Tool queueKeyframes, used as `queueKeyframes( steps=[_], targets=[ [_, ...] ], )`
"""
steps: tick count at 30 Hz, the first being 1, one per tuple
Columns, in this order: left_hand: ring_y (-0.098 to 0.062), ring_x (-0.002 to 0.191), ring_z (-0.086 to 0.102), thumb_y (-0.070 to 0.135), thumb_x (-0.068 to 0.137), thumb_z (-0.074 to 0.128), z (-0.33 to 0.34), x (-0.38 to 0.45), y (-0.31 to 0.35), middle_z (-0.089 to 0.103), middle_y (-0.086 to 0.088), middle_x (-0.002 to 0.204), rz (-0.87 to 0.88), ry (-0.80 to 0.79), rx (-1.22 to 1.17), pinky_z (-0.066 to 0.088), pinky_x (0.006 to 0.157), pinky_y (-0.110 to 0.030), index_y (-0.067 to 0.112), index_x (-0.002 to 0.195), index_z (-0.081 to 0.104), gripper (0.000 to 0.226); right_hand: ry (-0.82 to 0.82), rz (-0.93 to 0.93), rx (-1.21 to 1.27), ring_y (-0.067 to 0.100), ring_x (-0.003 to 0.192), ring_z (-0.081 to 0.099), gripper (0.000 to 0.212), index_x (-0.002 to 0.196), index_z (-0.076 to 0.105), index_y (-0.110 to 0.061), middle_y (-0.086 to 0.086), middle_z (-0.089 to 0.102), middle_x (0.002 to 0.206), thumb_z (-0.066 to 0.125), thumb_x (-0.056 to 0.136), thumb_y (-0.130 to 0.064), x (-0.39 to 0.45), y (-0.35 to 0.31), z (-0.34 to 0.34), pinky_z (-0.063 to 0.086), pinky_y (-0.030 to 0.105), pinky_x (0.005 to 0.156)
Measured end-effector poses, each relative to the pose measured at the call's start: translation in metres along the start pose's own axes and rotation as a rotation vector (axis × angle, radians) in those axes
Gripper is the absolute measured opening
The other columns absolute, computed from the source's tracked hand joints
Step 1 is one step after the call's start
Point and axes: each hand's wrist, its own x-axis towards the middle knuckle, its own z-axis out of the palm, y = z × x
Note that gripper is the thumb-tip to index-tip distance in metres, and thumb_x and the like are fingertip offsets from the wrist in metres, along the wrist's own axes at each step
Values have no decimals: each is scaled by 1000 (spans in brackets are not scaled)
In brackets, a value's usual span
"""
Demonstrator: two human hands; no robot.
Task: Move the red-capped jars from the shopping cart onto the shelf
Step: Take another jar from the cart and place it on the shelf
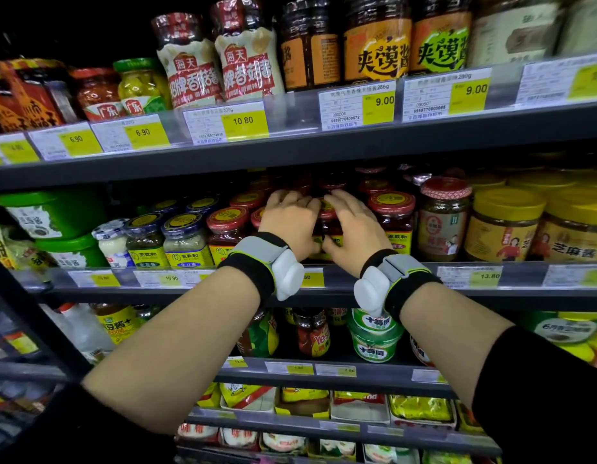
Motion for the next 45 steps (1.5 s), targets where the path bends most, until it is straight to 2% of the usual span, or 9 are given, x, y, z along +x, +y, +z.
queueKeyframes(
  steps=[3, 6, 10, 14, 23, 32, 36, 39, 45],
  targets=[
    [-25, 137, 30, 42, 82, 57, -3, 5, -1, 36, -7, 149, 3, -103, -88, 21, 113, -41, 15, 142, 28, 72, -6, -34, -83, 20, 143, 24, 63, 145, 32, -15, 3, 30, 153, 56, 86, -21, 5, 2, -2, 8, 30, 119],
    [-27, 133, 34, 38, 82, 59, -11, 11, -8, 42, -8, 143, 8, -181, -162, 30, 108, -43, 19, 141, 30, 68, -26, -54, -155, 19, 141, 30, 59, 142, 36, -15, 3, 38, 149, 56, 87, -21, 10, 3, -5, 1, 30, 120],
    [-29, 133, 30, 34, 82, 57, -14, 19, -12, 43, -6, 141, 4, -192, -119, 31, 105, -43, 25, 139, 35, 62, -81, -76, -352, 22, 131, 42, 52, 136, 40, -14, 4, 48, 139, 55, 87, -23, 18, -2, -14, -6, 41, 119],
    [-33, 127, 29, 35, 80, 61, -12, 26, -8, 36, -12, 138, -28, -211, -68, 30, 102, -39, 21, 139, 35, 66, -153, -59, -488, 26, 124, 48, 53, 136, 37, -15, 5, 51, 135, 53, 88, -29, 26, -8, -21, -2, 54, 117],
    [-38, 133, 30, 30, 74, 67, -15, 28, -12, 26, -17, 146, -115, -323, -278, 31, 108, -41, 20, 140, 24, 80, -228, 44, -493, 26, 126, 49, 59, 136, 33, -17, 7, 52, 134, 59, 84, -28, 40, -11, -25, 6, 54, 116],
    [-23, 145, 7, 34, 76, 66, -11, 32, -14, 19, -8, 155, 13, -344, -223, 16, 116, -44, 15, 145, 16, 88, -213, 109, -521, 25, 127, 47, 54, 139, 30, -19, 6, 49, 138, 51, 89, -23, 47, -13, -19, 6, 58, 114],
    [-23, 144, 9, 34, 76, 66, -8, 31, -16, 20, -7, 155, 35, -324, -208, 18, 114, -44, 14, 144, 18, 86, -214, 90, -548, 25, 133, 40, 57, 141, 27, -19, 6, 45, 142, 51, 90, -27, 46, -11, -16, 3, 59, 114],
    [-23, 142, 13, 30, 80, 61, -10, 30, -17, 23, -3, 154, 81, -287, -193, 21, 111, -43, 14, 144, 24, 75, -200, 50, -581, 24, 143, 23, 53, 141, 27, -15, 7, 38, 148, 47, 93, -27, 44, -11, -12, 0, 61, 113],
    [-22, 134, 29, 24, 87, 48, -9, 20, -16, 40, 2, 145, 112, -84, -110, 25, 107, -37, 16, 134, 45, 47, -159, -14, -586, 22, 148, 10, 62, 146, 20, -8, 7, 21, 156, 44, 92, -26, 31, -9, -8, -5, 59, 114]
  ],
)
